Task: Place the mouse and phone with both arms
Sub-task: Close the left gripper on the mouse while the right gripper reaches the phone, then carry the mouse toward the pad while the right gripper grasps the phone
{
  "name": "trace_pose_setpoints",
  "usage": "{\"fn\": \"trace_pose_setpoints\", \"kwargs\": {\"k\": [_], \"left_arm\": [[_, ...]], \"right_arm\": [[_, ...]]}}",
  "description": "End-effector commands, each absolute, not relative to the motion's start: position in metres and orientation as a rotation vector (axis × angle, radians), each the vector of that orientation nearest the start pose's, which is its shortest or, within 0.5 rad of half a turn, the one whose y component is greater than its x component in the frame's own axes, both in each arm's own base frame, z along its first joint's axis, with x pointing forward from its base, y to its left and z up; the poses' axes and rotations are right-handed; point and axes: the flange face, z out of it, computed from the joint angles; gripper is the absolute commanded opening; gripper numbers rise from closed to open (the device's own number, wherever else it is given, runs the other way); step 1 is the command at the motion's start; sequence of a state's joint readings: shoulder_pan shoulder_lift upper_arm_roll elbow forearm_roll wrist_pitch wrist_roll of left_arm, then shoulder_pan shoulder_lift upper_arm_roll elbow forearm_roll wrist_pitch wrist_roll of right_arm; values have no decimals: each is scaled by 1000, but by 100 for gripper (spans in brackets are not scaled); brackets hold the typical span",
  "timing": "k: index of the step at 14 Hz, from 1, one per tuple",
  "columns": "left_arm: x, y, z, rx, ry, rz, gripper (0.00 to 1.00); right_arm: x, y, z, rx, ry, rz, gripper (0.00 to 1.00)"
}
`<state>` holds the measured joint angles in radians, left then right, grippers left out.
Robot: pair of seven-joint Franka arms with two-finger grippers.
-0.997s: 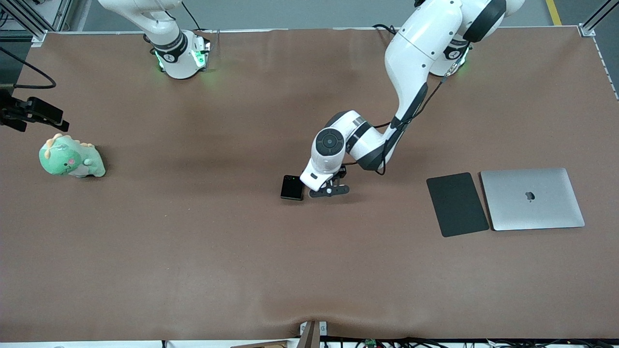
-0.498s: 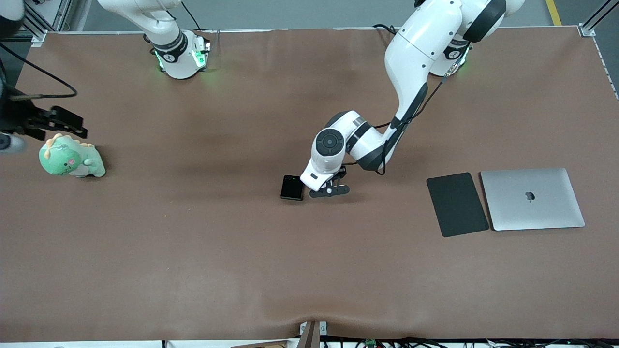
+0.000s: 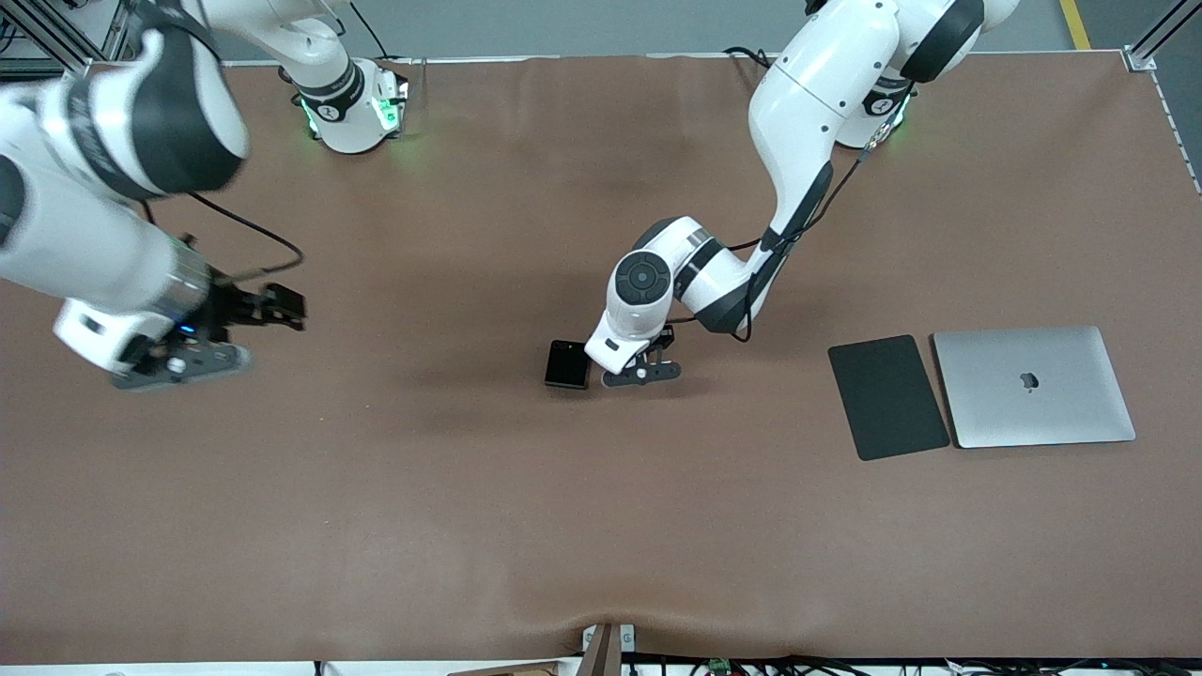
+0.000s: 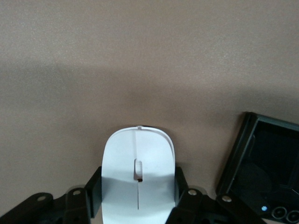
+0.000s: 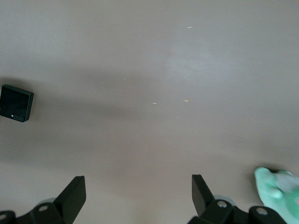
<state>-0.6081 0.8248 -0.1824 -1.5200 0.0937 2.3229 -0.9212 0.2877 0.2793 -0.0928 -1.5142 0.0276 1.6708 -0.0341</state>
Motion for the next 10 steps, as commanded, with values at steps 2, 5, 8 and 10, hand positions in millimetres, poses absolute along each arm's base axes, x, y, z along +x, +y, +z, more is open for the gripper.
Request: {"fn": "trace_pose_setpoints", "kwargs": {"k": [2, 5, 8, 10], "left_arm": [[516, -488, 182, -3163, -219, 46, 61], [520, -485, 189, -3168, -226, 34, 62], [536, -470, 207, -3165, -249, 22, 62], [546, -461, 222, -3166, -272, 9, 61]], "right_arm": [[628, 192, 430, -3127, -472, 279, 100], [638, 211, 406, -3125, -517, 198, 100], [646, 249, 378, -3078, -545, 74, 100], [642, 277, 358, -3042, -399, 62, 100]]}}
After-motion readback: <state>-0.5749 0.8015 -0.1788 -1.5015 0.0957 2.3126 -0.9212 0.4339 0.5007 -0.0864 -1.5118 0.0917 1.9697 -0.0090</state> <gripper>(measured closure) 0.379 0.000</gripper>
